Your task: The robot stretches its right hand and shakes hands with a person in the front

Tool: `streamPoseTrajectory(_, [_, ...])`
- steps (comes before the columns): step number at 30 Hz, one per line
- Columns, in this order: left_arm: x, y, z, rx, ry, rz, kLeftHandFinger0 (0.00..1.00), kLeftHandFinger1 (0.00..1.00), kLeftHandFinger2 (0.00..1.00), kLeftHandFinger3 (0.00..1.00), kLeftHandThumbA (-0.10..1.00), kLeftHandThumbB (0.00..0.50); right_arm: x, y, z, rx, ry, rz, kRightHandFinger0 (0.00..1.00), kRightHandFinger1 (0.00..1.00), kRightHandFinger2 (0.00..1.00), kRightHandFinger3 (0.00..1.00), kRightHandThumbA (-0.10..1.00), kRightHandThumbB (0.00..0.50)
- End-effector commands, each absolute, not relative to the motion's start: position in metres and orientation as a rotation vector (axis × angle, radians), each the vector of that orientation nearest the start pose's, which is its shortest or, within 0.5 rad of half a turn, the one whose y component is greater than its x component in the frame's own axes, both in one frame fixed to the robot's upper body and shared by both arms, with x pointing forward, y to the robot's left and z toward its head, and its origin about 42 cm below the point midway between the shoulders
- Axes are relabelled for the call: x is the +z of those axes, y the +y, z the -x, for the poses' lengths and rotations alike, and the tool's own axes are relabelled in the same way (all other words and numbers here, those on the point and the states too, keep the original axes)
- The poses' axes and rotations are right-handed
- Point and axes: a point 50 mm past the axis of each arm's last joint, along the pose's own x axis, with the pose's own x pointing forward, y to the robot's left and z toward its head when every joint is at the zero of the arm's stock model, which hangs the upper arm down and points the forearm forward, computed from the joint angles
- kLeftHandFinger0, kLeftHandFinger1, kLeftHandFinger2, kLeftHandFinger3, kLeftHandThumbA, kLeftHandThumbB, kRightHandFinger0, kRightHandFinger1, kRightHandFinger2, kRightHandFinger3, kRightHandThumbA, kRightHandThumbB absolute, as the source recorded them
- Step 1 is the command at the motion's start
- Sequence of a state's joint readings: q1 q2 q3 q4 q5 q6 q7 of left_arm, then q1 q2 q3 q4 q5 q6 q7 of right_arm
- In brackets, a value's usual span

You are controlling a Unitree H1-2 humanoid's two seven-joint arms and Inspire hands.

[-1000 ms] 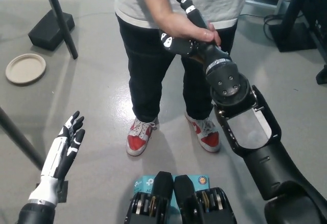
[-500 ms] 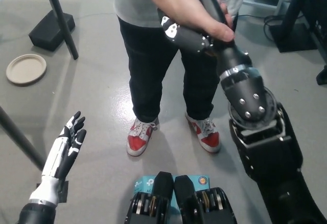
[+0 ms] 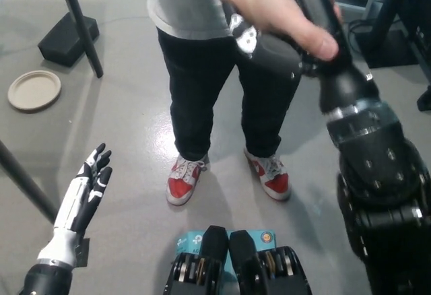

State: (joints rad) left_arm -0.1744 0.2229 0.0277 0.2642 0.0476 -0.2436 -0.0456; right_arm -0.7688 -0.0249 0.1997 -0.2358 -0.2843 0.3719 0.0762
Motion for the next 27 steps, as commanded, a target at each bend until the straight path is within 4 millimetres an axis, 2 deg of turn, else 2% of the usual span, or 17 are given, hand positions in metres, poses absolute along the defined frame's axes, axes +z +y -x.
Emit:
streamPoseTrajectory(1, [0.125,0.292,-0.35,-0.051,-0.232,-0.277,1.0,1.0,1.0,1.0,0.9,0.099,0.402,-0.083,-0.445,0.268,-0.555,0.48,1.0,1.0,1.0,1.0,0.31,0.255])
streamPoseTrajectory(2, [0.125,0.292,-0.35,-0.051,-0.232,-0.277,1.0,1.0,1.0,1.0,0.9,0.099,0.402,-0.083,-0.445,0.268,-0.556,0.48,1.0,1.0,1.0,1.0,0.31,0.255])
streamPoseTrajectory(3, [0.128,0.291,-0.353,-0.049,-0.232,-0.27,1.0,1.0,1.0,1.0,0.9,0.1,0.382,-0.079,-0.485,0.274,-0.43,0.566,0.96,1.0,1.0,1.0,0.32,0.251])
streamPoseTrajectory(5, [0.13,0.29,-0.354,-0.049,-0.237,-0.272,1.0,1.0,1.0,1.0,0.9,0.102,0.357,-0.081,-0.52,0.294,-0.311,0.644,0.9,1.0,1.0,1.0,0.34,0.267])
streamPoseTrajectory(6, [0.13,0.289,-0.355,-0.051,-0.242,-0.275,1.0,1.0,1.0,1.0,0.9,0.101,0.349,-0.082,-0.53,0.313,-0.266,0.682,0.9,1.0,1.0,1.0,0.36,0.276])
streamPoseTrajectory(7, [0.131,0.289,-0.356,-0.051,-0.243,-0.276,1.0,1.0,1.0,1.0,0.9,0.101,0.349,-0.083,-0.532,0.316,-0.262,0.688,0.9,1.0,1.0,1.0,0.37,0.277])
streamPoseTrajectory(9, [0.133,0.29,-0.357,-0.053,-0.25,-0.287,1.0,1.0,1.0,1.0,0.91,0.099,0.34,-0.083,-0.543,0.348,-0.213,0.737,1.0,1.0,1.0,1.0,0.42,0.293])
streamPoseTrajectory(11, [0.136,0.291,-0.36,-0.053,-0.262,-0.296,1.0,1.0,1.0,1.0,0.9,0.097,0.338,-0.085,-0.55,0.377,-0.192,0.792,1.0,1.0,1.0,1.0,0.44,0.292])
streamPoseTrajectory(13, [0.138,0.29,-0.362,-0.055,-0.266,-0.305,1.0,1.0,1.0,1.0,0.91,0.104,0.339,-0.087,-0.553,0.385,-0.179,0.812,1.0,1.0,1.0,1.0,0.44,0.293])
streamPoseTrajectory(15, [0.139,0.29,-0.363,-0.058,-0.27,-0.308,1.0,1.0,1.0,1.0,0.9,0.082,0.338,-0.089,-0.556,0.391,-0.182,0.819,1.0,1.0,1.0,1.0,0.46,0.299])
streamPoseTrajectory(17, [0.14,0.29,-0.364,-0.059,-0.266,-0.313,1.0,1.0,1.0,1.0,0.9,0.095,0.336,-0.091,-0.558,0.397,-0.177,0.822,1.0,1.0,1.0,1.0,0.46,0.3])
streamPoseTrajectory(22, [0.137,0.292,-0.361,-0.061,-0.263,-0.31,1.0,1.0,1.0,1.0,0.9,0.095,0.331,-0.093,-0.554,0.44,-0.194,0.829,1.0,1.0,1.0,1.0,0.5,0.297])
streamPoseTrajectory(26, [0.138,0.292,-0.361,-0.058,-0.258,-0.297,1.0,1.0,1.0,1.0,0.89,0.092,0.356,-0.098,-0.53,0.461,-0.288,0.797,1.0,1.0,1.0,1.0,0.51,0.29])
streamPoseTrajectory(27, [0.139,0.292,-0.364,-0.06,-0.262,-0.291,1.0,1.0,1.0,1.0,0.88,0.087,0.372,-0.1,-0.517,0.459,-0.354,0.782,1.0,1.0,1.0,1.0,0.49,0.275])
